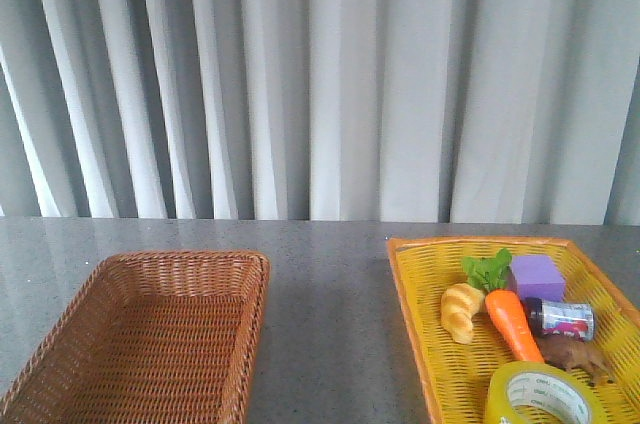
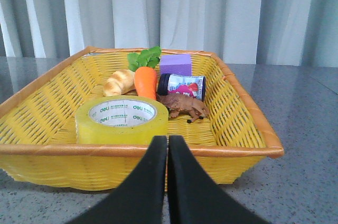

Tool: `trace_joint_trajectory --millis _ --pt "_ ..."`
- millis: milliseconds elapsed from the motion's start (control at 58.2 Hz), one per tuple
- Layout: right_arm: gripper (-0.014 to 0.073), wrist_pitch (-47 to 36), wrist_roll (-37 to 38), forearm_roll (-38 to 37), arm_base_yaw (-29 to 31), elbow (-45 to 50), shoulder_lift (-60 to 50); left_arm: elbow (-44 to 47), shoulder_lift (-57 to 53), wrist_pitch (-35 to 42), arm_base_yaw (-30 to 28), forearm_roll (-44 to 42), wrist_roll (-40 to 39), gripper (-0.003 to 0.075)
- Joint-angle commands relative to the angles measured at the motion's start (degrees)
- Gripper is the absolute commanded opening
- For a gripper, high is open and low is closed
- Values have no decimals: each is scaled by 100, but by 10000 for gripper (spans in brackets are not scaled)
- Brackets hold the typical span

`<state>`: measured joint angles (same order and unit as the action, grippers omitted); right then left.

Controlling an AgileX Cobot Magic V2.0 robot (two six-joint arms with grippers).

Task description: Transfer tape with both arms

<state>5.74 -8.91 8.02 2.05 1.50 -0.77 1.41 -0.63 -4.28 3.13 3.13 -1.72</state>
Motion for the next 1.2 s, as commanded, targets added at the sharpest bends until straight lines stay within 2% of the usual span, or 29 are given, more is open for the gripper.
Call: trace_joint_trajectory --millis 0,842,1066,1186 --pt "-7 -450 -52 3 33 26 -33 -45 -90 428 -18 15 -33 -6" --pt "-7 -472 -52 2 33 26 -33 -45 -90 428 -18 15 -33 -6" --pt "-7 -608 11 88 33 7 -33 -120 -90 686 -18 15 -33 -6" --pt "-7 -683 107 327 33 -200 -33 -518 -82 1050 -18 15 -27 -6"
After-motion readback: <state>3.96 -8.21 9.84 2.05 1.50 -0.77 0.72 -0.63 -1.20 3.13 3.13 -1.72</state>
